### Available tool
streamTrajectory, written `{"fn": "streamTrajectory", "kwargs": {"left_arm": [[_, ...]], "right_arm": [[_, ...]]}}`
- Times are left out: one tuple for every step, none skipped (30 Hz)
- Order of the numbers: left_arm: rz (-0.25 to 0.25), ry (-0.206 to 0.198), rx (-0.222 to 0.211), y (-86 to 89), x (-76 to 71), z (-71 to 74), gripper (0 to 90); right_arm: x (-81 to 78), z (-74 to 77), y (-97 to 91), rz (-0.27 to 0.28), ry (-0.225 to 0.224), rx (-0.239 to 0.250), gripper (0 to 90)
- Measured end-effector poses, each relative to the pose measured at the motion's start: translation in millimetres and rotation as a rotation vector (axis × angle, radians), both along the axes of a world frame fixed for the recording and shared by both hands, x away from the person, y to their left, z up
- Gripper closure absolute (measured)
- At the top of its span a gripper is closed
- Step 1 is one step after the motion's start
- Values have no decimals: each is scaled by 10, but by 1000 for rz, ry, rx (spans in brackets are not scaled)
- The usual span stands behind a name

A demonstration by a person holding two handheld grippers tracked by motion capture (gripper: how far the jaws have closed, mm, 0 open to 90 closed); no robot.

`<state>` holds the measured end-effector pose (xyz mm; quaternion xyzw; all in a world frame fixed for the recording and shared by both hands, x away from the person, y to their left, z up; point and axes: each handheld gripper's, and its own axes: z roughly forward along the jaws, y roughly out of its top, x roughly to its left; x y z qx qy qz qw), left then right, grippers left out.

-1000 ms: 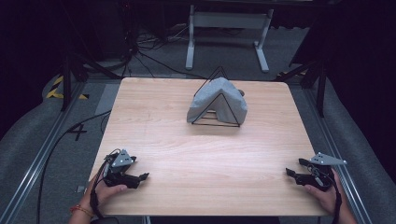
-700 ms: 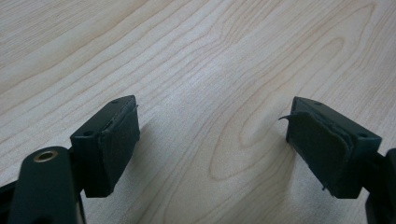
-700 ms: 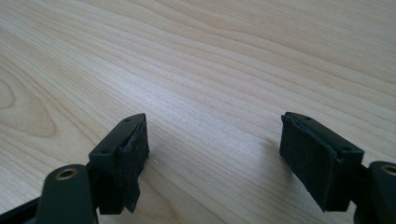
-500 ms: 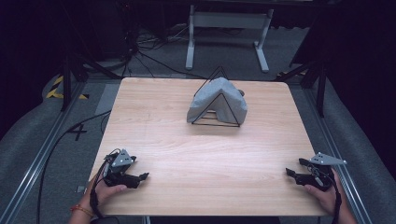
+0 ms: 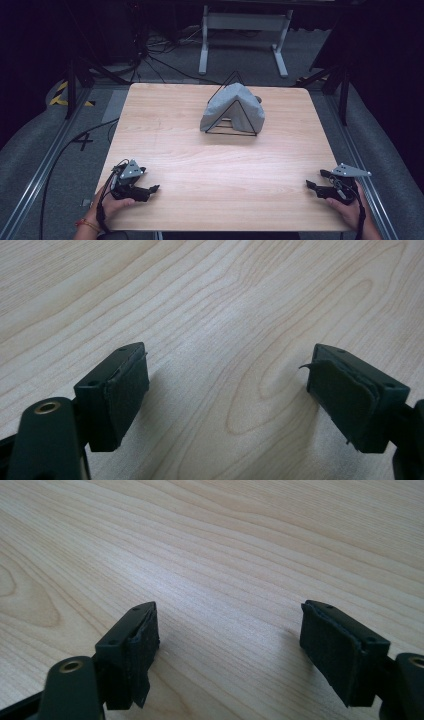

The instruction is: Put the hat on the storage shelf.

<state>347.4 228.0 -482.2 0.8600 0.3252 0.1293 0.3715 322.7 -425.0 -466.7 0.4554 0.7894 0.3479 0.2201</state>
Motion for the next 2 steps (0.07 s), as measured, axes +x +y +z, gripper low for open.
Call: {"fn": "streamTrajectory", "kwargs": {"left_arm": [[1,0,0,0,0,0,171],[1,0,0,0,0,0,171]], "right_arm": [[0,0,1,-2,1,1,240],[0,0,1,-2,1,1,240]]}}
